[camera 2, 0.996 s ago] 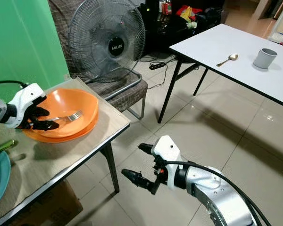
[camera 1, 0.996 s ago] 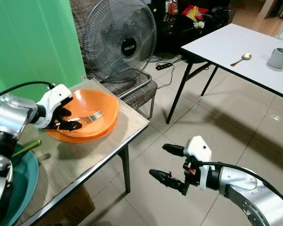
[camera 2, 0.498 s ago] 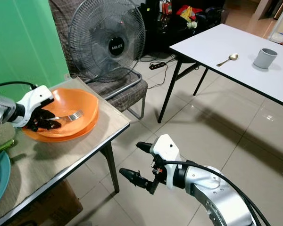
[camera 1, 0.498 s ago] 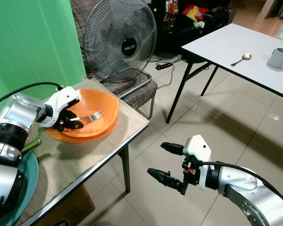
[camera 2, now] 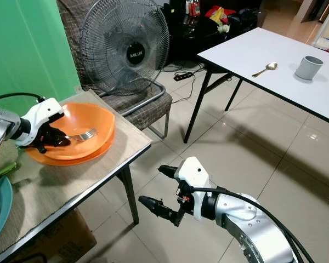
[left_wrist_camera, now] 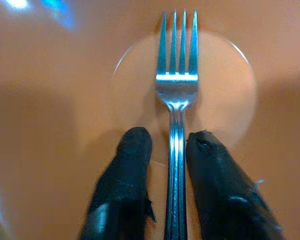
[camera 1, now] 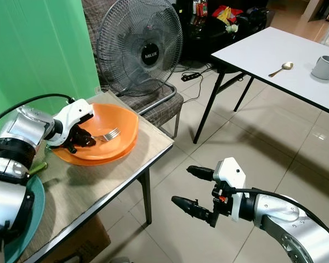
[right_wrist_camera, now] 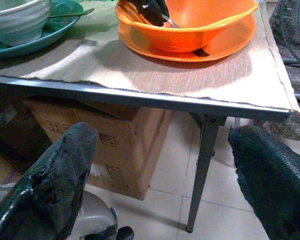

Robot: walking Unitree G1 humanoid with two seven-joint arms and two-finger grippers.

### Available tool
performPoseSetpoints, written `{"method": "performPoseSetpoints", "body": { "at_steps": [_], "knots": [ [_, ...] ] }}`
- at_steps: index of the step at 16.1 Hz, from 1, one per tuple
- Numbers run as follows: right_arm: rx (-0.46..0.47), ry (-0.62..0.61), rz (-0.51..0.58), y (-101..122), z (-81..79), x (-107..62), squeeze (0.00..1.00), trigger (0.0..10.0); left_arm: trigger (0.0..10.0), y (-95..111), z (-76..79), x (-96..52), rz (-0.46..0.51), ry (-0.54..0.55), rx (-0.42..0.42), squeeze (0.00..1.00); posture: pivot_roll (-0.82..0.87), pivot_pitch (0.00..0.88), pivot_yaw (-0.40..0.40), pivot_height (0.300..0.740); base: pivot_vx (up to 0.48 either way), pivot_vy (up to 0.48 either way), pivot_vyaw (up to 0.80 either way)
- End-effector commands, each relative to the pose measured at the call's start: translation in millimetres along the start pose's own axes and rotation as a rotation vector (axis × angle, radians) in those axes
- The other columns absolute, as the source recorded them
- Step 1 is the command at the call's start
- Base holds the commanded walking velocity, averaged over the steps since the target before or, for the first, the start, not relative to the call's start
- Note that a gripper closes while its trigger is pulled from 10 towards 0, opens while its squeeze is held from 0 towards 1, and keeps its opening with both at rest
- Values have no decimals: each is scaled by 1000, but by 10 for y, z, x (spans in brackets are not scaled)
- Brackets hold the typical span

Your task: Setting the table

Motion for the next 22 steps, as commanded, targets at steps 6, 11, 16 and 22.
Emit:
{"method": "performPoseSetpoints", "body": {
  "at_steps": [6, 11, 16, 22],
  "knots": [
    [-16, 5, 11, 22, 0, -12, 0, 10000, 0, -8, -20, 23, -53, 18, 57, 0, 45, 0, -3, 740, 0, 0, 0],
    [-26, -7, 14, 27, 28, -14, 0, 10000, 0, 152, -20, 6, 26, 11, 58, 0, 42, 0, 3, 740, 0, 0, 0],
    [-37, -109, 71, 130, 162, -55, 0, 10000, 0, 616, -99, -212, 282, 75, 40, 0, 35, 0, 4, 740, 0, 0, 0],
    [17, -400, 192, 297, 374, -124, 0, 10000, 0, 1148, 611, -280, 816, 31, -87, 0, 37, 0, -42, 740, 0, 0, 0]
  ]
}}
Point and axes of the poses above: a point about 5 cm out from each wrist's last joint towards the gripper, its own x axis pointing out of the wrist towards the gripper, its own y axis along the axis of the wrist's last joint, z = x × y, the point moved 3 cm from there along x, pointing out of the wrist towards the gripper, and after that the axes turned 4 degrees about -x, right-handed, at the moved point
